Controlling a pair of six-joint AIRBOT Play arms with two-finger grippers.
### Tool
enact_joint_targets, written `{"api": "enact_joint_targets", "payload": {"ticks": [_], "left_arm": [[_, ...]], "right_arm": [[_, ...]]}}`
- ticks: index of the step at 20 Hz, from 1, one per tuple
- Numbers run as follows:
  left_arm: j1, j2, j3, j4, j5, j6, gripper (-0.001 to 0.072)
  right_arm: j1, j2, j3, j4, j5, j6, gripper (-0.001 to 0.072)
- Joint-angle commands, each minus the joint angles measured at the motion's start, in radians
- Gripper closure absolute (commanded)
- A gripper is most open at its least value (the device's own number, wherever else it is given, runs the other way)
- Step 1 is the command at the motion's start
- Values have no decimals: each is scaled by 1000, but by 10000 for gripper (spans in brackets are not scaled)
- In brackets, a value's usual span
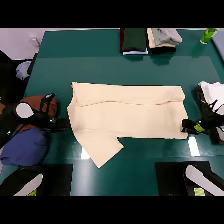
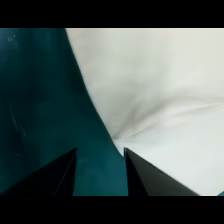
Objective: Fold the shirts.
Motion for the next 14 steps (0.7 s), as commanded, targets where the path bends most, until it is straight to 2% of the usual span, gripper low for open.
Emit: {"api": "enact_joint_targets", "payload": {"ticks": [1, 2, 3, 4, 9, 14], "left_arm": [[-112, 1, -4, -3, 4, -14, 349], [-167, 1, -12, -3, 14, -42, 315], [-220, 1, -26, -1, 28, -92, 167], [-259, 0, -42, 0, 35, -139, 129], [-359, 0, -120, -5, 72, -248, 129], [-442, -8, -127, -34, 210, -272, 130]], "right_arm": [[7, 57, 3, -21, 10, 2, 692], [7, 72, 3, -20, 10, 2, 692], [7, 82, 3, -19, 10, 1, 692], [7, 90, 3, -19, 10, 1, 692], [7, 97, 3, -18, 17, 0, 692], [7, 97, 3, -18, 19, 0, 692]]}}
